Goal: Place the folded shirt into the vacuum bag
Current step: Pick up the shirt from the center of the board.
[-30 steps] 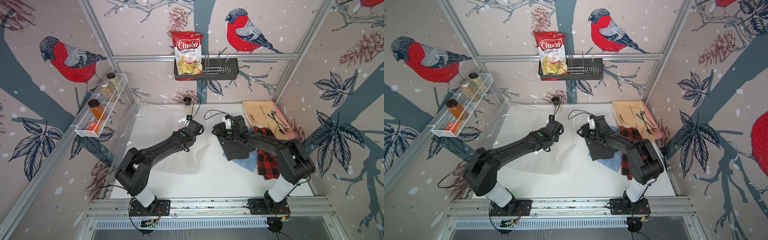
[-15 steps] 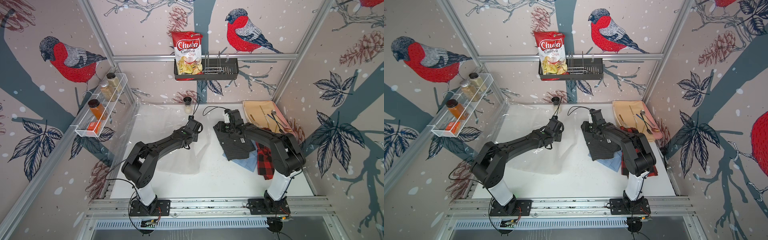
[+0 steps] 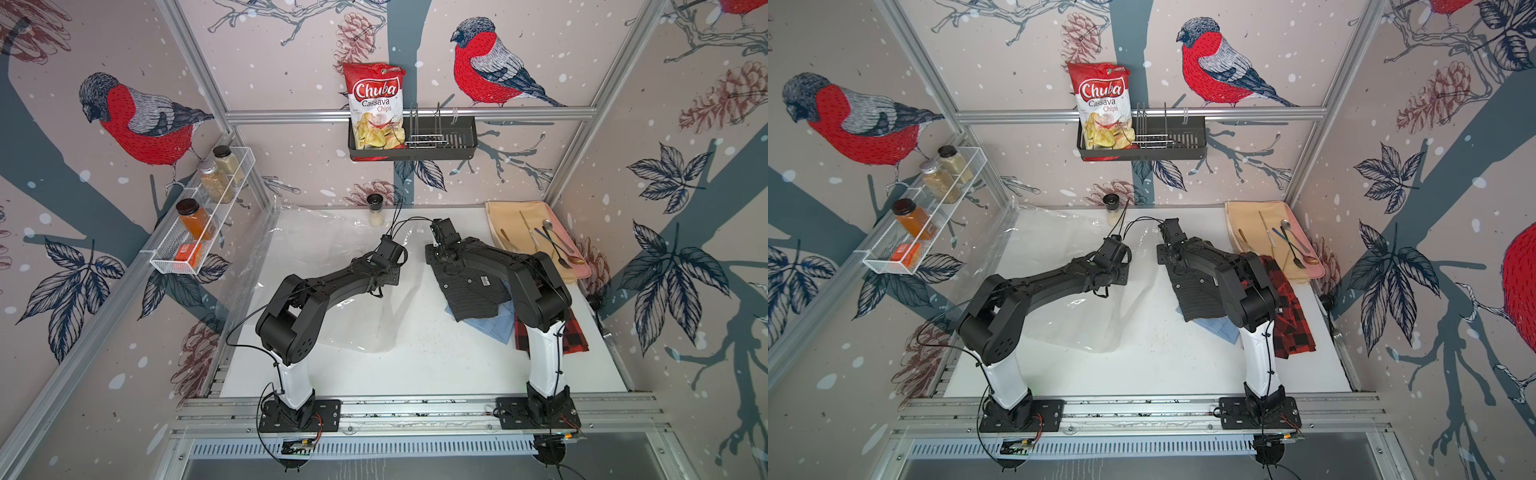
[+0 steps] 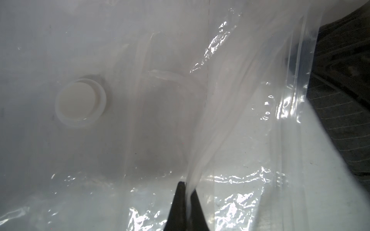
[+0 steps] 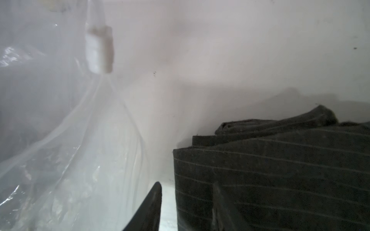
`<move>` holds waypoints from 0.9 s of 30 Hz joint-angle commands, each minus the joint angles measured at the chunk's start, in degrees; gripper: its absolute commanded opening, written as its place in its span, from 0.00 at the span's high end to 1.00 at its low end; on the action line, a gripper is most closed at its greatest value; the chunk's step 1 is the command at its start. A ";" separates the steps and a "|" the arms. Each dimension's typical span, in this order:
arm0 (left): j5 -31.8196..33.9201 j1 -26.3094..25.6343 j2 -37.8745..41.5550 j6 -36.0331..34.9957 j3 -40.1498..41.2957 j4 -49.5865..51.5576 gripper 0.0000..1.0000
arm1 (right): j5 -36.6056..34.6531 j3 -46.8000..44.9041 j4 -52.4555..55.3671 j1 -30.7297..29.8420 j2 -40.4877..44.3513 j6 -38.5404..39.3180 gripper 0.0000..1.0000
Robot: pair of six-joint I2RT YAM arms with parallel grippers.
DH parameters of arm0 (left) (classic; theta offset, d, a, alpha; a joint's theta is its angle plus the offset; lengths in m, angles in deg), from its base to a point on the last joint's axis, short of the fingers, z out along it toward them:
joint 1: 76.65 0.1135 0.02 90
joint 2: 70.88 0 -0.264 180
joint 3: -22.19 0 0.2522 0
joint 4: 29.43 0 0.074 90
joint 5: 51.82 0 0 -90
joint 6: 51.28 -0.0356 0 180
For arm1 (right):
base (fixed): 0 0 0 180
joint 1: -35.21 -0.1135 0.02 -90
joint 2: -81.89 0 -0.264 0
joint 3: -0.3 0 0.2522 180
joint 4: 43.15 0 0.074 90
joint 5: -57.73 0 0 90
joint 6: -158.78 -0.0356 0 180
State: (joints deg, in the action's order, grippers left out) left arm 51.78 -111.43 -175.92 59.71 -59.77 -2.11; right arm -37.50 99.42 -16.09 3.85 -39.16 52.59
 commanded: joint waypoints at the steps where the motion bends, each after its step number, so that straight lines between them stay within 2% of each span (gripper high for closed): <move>1: -1.01 0.07 -0.74 0.10 -0.86 -0.64 1.00 | -2.30 1.99 2.29 -0.29 -1.73 1.15 0.57; 17: -2.74 0.07 -3.59 0.09 -3.10 -0.23 1.00 | -5.91 6.99 7.60 -0.64 -8.98 -0.17 0.62; 20: -3.13 0.07 -3.86 0.06 -3.27 -0.28 1.00 | -5.66 6.62 8.23 -0.47 -9.20 -0.87 0.69; 25: -4.06 -0.02 -4.17 0.34 -3.45 -0.39 1.00 | -0.14 3.55 5.86 0.96 -6.05 -2.28 0.85; 27: -4.53 -0.11 -4.43 0.48 -3.63 -0.52 1.00 | 1.86 2.22 4.70 1.77 -4.19 -2.84 0.88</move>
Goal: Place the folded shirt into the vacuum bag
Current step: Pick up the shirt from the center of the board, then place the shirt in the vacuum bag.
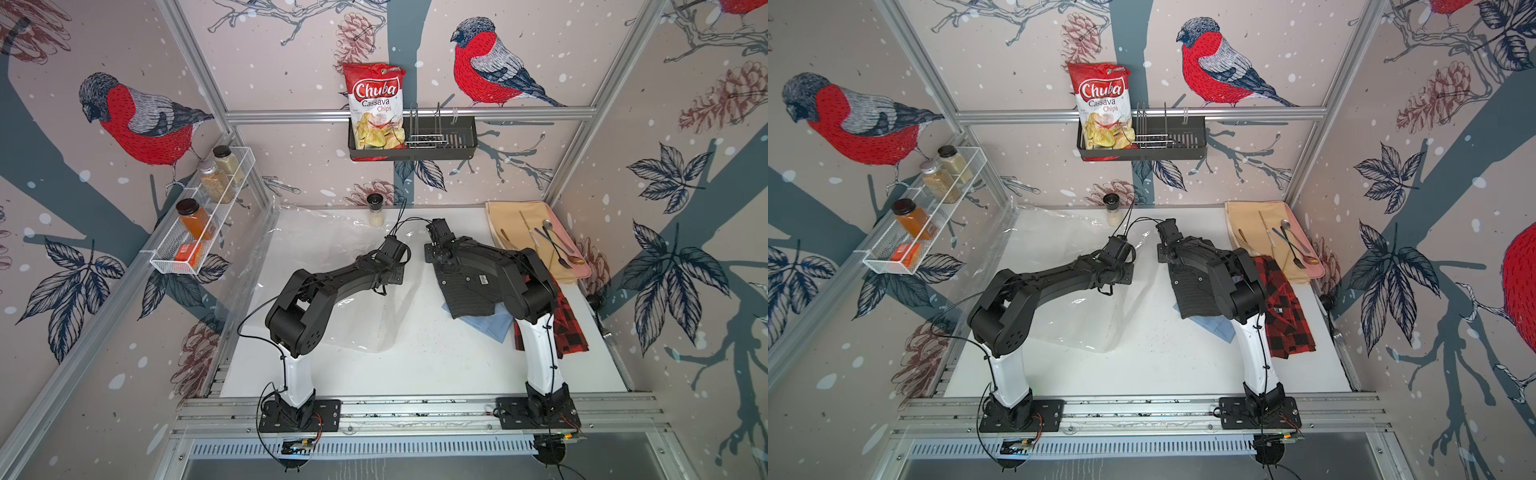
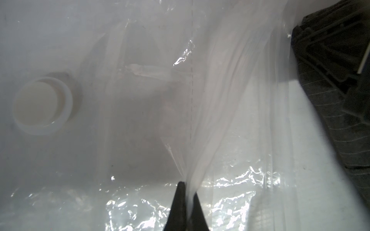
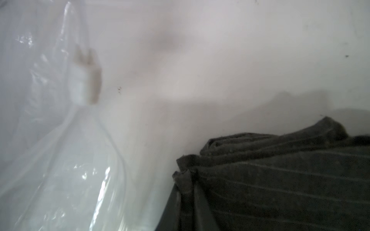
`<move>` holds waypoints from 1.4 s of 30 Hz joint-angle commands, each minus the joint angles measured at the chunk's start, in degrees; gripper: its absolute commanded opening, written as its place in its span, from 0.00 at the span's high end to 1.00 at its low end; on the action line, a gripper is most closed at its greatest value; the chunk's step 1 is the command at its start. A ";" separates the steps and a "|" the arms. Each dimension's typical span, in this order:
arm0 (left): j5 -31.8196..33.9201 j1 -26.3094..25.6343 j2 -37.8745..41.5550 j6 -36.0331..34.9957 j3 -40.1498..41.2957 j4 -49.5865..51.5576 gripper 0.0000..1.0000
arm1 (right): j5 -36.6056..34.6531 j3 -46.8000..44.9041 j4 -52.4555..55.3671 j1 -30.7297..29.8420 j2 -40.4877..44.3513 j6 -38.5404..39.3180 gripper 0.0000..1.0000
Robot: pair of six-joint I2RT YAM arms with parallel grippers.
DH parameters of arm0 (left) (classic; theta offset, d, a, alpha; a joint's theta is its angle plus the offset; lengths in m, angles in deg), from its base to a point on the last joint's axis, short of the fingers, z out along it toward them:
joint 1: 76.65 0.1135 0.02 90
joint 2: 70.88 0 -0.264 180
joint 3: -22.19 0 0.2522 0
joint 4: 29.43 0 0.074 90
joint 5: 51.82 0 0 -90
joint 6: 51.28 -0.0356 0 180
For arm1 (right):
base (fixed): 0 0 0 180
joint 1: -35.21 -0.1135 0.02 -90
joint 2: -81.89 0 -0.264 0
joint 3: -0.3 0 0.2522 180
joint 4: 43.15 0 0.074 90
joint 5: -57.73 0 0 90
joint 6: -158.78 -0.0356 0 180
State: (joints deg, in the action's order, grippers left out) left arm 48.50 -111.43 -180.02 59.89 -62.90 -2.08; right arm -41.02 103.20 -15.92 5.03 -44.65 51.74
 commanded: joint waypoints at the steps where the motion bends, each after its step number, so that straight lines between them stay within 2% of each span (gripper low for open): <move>1: -1.42 -0.26 -0.43 0.44 -0.73 -0.55 1.00 | 6.28 -2.22 3.93 1.02 2.31 -2.24 0.89; 8: -2.04 -1.81 -1.99 1.14 -2.59 -0.24 1.00 | 12.62 -8.81 -1.52 3.96 11.00 -4.43 0.94; 15: -3.12 -2.98 -3.40 2.11 -4.23 -0.56 1.00 | 19.41 -16.56 -8.20 7.08 19.03 -7.07 0.94; 21: -5.19 -3.97 -4.24 2.58 -6.05 -0.70 1.00 | 25.47 -19.30 -12.21 6.82 22.68 -9.51 0.94; 27: -7.41 -4.06 -4.32 3.68 -6.13 -2.13 1.00 | 29.11 -19.89 -15.60 5.11 22.10 -12.84 0.96; 42: -9.17 -4.07 0.45 6.13 -1.86 -7.57 1.00 | 35.67 -18.75 -23.73 4.67 14.02 -21.29 0.98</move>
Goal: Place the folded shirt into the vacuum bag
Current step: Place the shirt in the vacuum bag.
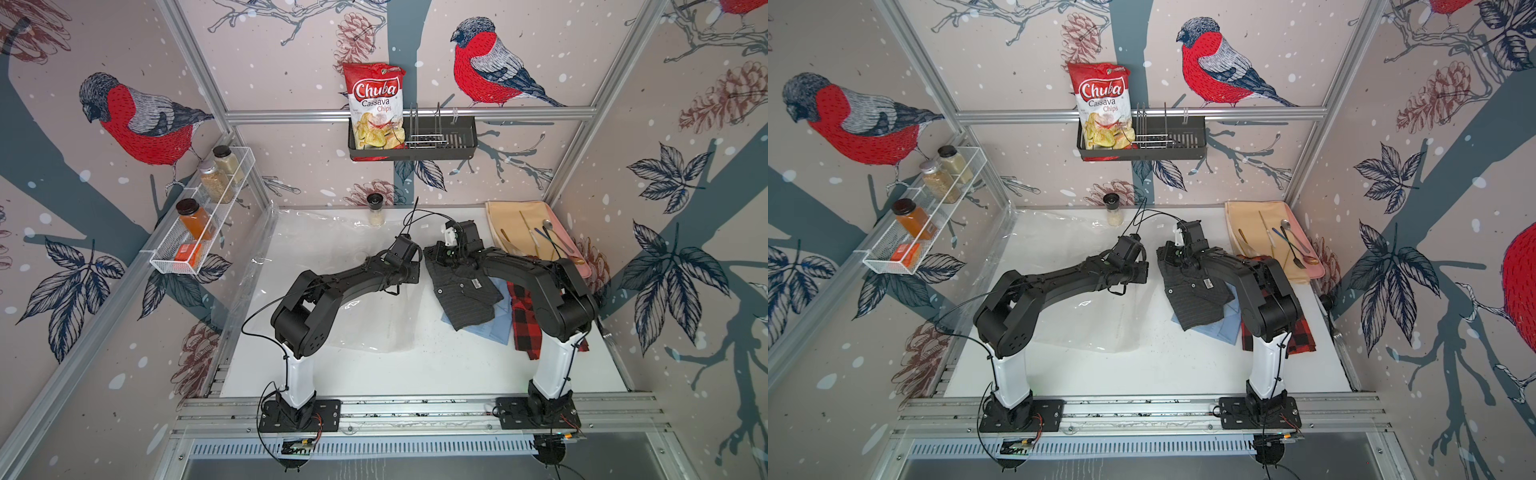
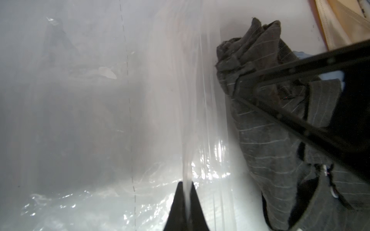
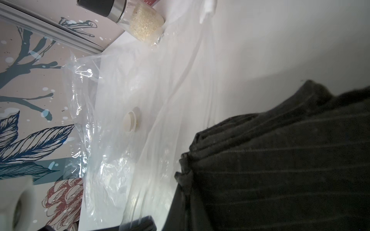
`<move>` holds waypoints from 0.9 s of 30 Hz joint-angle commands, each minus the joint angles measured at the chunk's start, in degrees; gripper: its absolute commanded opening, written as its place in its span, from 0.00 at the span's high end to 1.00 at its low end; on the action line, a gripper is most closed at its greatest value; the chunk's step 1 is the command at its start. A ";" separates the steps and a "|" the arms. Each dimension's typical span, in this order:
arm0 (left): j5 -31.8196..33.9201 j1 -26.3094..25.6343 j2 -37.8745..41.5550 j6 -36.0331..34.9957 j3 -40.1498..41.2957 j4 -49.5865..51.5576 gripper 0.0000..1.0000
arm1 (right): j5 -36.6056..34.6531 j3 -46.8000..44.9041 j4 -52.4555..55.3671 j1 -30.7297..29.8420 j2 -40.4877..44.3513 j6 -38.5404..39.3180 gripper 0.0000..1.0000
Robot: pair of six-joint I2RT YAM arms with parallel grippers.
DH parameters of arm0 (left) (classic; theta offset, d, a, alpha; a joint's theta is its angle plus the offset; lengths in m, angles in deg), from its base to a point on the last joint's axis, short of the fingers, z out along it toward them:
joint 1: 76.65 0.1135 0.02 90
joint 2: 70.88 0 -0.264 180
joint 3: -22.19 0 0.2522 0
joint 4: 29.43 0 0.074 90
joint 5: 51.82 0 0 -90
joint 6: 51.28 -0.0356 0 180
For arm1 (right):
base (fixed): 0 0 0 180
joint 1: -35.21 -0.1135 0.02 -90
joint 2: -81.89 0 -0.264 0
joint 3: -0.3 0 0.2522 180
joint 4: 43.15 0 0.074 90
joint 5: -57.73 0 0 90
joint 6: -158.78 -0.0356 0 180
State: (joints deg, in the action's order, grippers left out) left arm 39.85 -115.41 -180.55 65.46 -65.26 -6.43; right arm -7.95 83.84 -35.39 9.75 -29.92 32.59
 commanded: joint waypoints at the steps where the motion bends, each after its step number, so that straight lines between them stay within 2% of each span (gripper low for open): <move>1: -0.82 -0.08 1.16 0.62 0.71 -3.55 1.00 | 2.72 0.83 -4.48 -0.08 -1.14 -2.46 0.98; 7: -1.75 -0.08 0.61 1.11 1.27 -4.37 1.00 | 1.79 1.94 -3.26 0.12 -1.54 -3.34 0.98; 17: -2.97 -0.08 0.33 2.17 2.37 -5.90 1.00 | 1.47 -0.01 -4.25 0.93 2.56 -4.62 0.98; 27: -4.79 -0.17 0.22 3.24 2.23 -7.09 1.00 | 2.57 3.13 -6.32 0.54 -2.05 -7.22 0.98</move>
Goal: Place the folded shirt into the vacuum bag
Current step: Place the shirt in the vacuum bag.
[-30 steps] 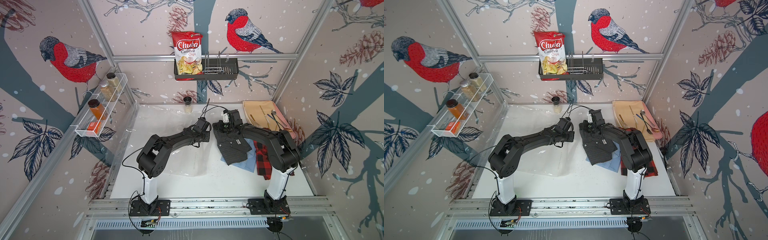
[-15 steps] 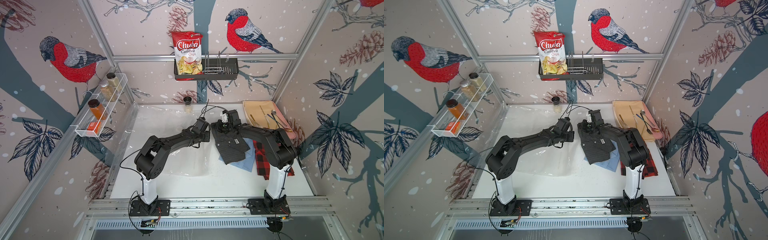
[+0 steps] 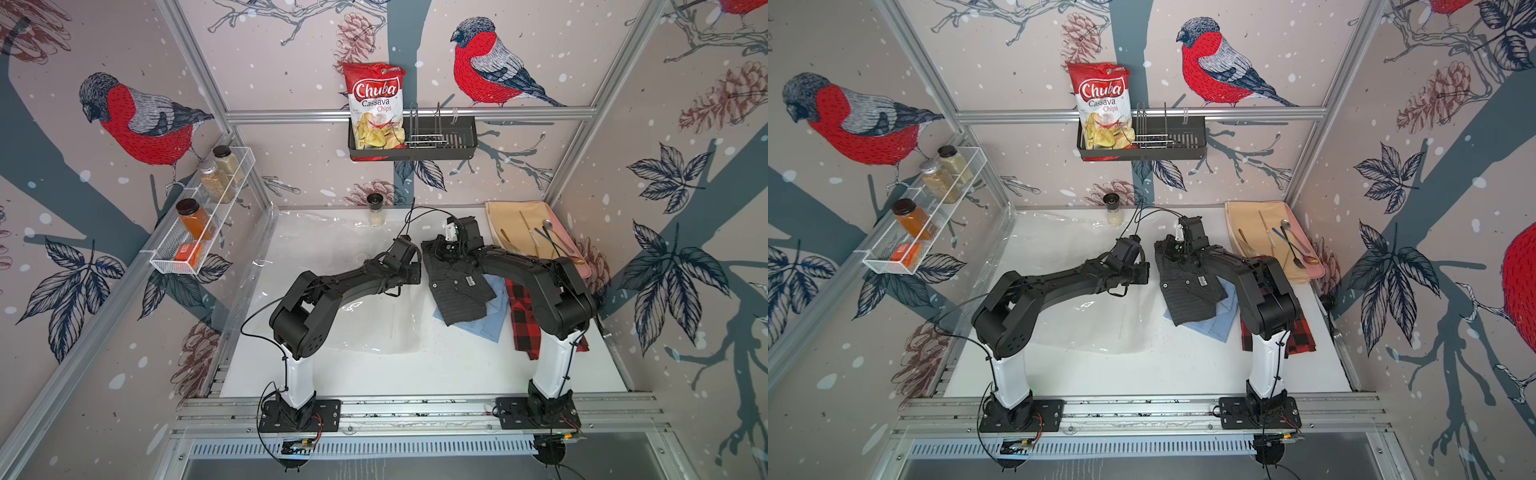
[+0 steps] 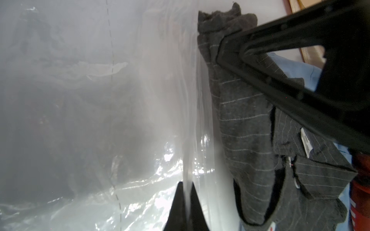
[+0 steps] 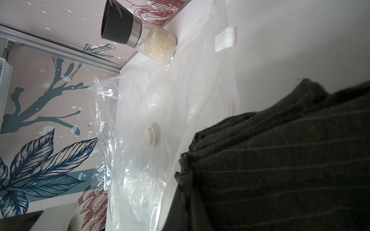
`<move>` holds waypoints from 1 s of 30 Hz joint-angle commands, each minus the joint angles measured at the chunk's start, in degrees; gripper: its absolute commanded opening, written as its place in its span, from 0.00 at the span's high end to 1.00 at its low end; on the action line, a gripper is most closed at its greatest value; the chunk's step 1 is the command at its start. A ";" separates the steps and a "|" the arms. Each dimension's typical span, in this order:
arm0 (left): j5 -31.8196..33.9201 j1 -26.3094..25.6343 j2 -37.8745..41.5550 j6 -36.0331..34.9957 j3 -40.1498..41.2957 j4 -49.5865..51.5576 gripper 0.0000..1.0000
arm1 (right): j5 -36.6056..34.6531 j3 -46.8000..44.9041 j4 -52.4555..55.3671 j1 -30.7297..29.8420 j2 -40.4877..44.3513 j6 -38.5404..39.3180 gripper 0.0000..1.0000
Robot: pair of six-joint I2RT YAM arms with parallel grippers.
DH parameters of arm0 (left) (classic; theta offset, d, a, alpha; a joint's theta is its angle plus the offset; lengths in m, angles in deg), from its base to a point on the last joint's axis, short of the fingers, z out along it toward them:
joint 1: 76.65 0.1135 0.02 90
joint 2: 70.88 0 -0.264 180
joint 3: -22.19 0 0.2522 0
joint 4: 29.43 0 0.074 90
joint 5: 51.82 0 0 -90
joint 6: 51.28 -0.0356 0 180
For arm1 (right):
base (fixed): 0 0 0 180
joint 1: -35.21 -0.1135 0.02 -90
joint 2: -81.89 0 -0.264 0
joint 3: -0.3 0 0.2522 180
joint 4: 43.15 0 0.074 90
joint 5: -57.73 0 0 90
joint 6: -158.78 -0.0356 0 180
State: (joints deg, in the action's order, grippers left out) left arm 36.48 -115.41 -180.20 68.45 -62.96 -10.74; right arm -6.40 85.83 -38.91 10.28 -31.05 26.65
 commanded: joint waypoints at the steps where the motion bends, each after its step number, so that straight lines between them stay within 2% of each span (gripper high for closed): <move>1: -1.51 -0.17 -0.11 0.40 -0.15 -2.81 1.00 | 0.80 1.49 -2.79 0.04 -1.25 -1.29 0.98; 5: -1.73 -0.26 0.22 0.80 0.35 -3.29 1.00 | 0.15 2.73 -2.42 0.41 -3.47 -1.63 0.98; 8: -2.77 -0.26 0.89 1.43 1.02 -3.98 1.00 | 0.71 4.06 -2.77 0.74 -5.63 -2.12 0.93; 16: -3.93 -0.88 3.58 3.73 3.61 -6.61 1.00 | 0.76 5.96 -0.68 1.50 -5.29 -0.53 0.67; 18: -3.76 -0.96 3.67 4.01 3.88 -6.86 1.00 | 0.90 4.97 -0.50 1.71 -3.55 -0.24 0.60; 23: -2.97 -1.05 3.42 4.39 4.32 -6.99 1.00 | 0.94 -0.23 -0.29 2.59 2.90 0.92 0.49; 30: -2.87 -1.23 2.72 5.01 5.72 -8.48 1.00 | -3.07 -11.48 5.82 2.05 15.54 8.23 0.46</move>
State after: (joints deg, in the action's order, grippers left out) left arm 33.79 -116.55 -177.21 73.18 -57.48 -16.05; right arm -6.94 77.39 -36.97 13.03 -18.86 30.02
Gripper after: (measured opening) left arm 0.049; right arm 0.536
